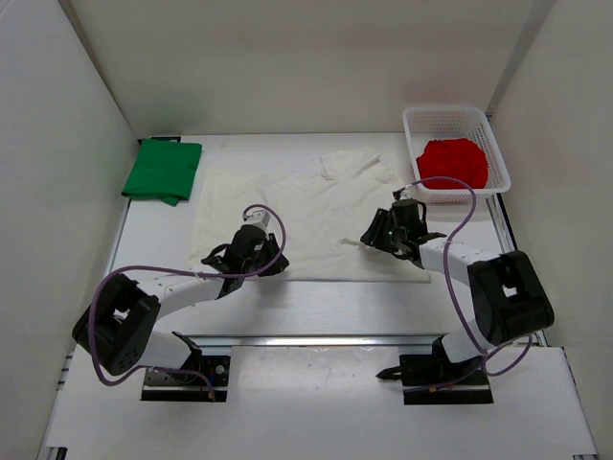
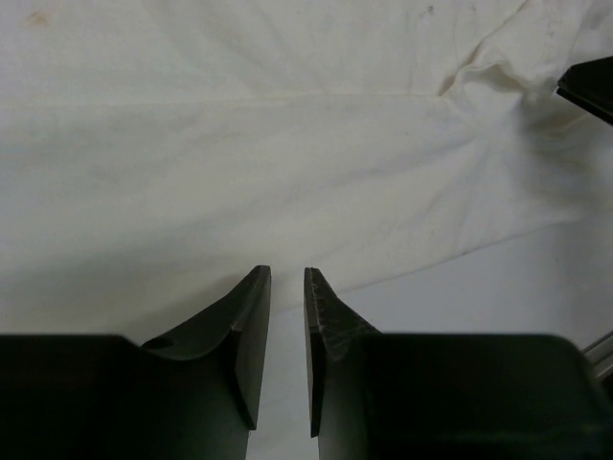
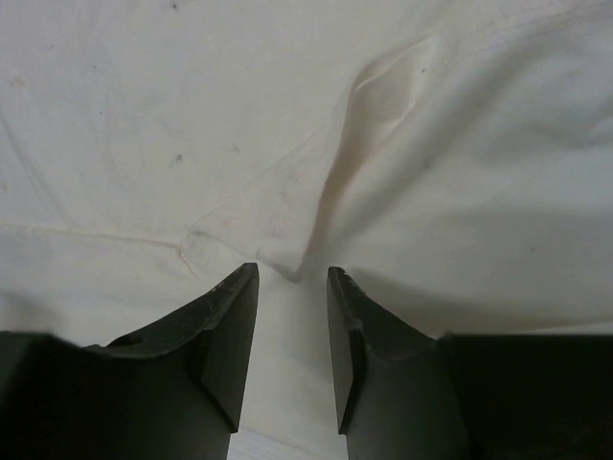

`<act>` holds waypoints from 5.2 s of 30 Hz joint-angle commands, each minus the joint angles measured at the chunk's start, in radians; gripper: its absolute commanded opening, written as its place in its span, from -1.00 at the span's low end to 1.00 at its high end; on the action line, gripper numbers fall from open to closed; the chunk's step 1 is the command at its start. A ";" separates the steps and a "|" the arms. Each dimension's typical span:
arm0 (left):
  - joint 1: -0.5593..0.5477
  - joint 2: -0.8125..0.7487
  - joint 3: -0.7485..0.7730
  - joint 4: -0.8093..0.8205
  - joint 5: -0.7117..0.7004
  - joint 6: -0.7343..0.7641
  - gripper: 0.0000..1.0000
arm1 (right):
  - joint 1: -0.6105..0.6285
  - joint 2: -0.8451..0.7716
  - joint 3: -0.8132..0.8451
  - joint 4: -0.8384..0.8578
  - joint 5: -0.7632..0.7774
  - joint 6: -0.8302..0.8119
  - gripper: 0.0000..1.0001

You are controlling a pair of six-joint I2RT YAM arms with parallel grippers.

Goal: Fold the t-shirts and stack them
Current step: Fold the flattened tshirt in 1/3 of the way, then grap the side of the flattened tshirt furthest away from the robot with both arms

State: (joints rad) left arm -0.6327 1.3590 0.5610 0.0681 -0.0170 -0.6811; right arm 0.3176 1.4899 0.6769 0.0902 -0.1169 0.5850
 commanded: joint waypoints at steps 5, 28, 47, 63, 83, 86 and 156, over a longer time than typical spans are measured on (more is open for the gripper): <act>0.005 -0.046 -0.039 0.074 0.014 -0.011 -0.35 | -0.018 0.066 0.044 0.103 -0.016 0.044 -0.40; 0.016 -0.046 -0.032 0.062 0.019 -0.015 -0.35 | 0.037 0.337 0.446 -0.075 -0.092 0.001 -0.59; -0.050 0.101 0.065 -0.042 -0.014 0.049 -0.38 | 0.103 -0.023 -0.014 -0.125 0.080 -0.070 -1.00; -0.127 -0.116 -0.253 -0.117 0.074 -0.069 -0.41 | 0.207 -0.301 -0.307 -0.242 0.079 0.062 -1.00; 0.583 0.504 0.770 -0.312 0.019 0.107 -0.25 | 0.189 -0.220 -0.039 -0.181 0.023 -0.117 -1.00; 0.629 0.626 0.925 -0.398 -0.052 0.169 -0.22 | 0.167 -0.218 -0.062 -0.147 -0.018 -0.110 -1.00; 0.656 0.640 0.952 -0.376 -0.057 0.160 -1.00 | -0.201 1.227 1.877 -0.650 -0.033 -0.229 -0.28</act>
State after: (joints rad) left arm 0.0250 2.0308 1.5131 -0.3279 -0.0856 -0.5236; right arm 0.1219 2.7125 2.5229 -0.5896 -0.0956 0.3260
